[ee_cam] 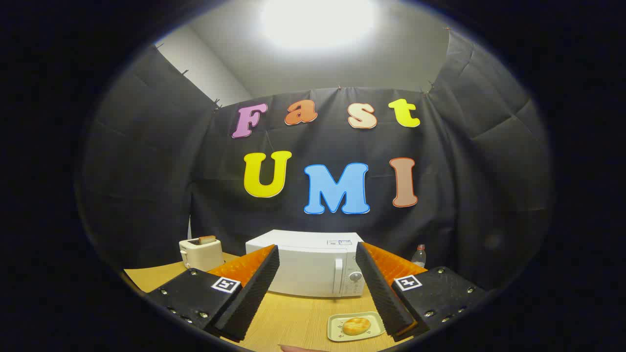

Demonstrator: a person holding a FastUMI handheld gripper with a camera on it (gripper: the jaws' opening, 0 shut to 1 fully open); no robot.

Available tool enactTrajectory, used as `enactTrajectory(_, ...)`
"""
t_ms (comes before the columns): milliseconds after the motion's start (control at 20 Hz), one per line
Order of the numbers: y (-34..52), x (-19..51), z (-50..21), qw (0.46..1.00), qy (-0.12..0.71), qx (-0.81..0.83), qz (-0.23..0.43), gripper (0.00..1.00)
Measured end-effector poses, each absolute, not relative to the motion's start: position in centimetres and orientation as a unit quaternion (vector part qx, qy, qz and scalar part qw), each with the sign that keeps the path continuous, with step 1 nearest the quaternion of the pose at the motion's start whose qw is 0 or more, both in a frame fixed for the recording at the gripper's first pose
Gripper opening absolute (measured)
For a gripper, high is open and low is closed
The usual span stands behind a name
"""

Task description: Open the microwave, put the food inside, and close the microwave door.

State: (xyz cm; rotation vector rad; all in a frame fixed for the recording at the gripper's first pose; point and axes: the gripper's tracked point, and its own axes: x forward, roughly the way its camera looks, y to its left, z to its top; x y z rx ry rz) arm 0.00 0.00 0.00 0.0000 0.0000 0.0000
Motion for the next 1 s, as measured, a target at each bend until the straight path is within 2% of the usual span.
enactTrajectory(150,0.6,0.2,-0.6,1.0,0.011,0.004,0.005,0.94)
enactTrajectory(450,-0.1,0.7,-1.5,0.999,0.026,-0.025,-0.02,0.94)
enactTrajectory(1000,-0.1,1.1,-2.3,0.999,0.039,-0.005,-0.015,0.95)
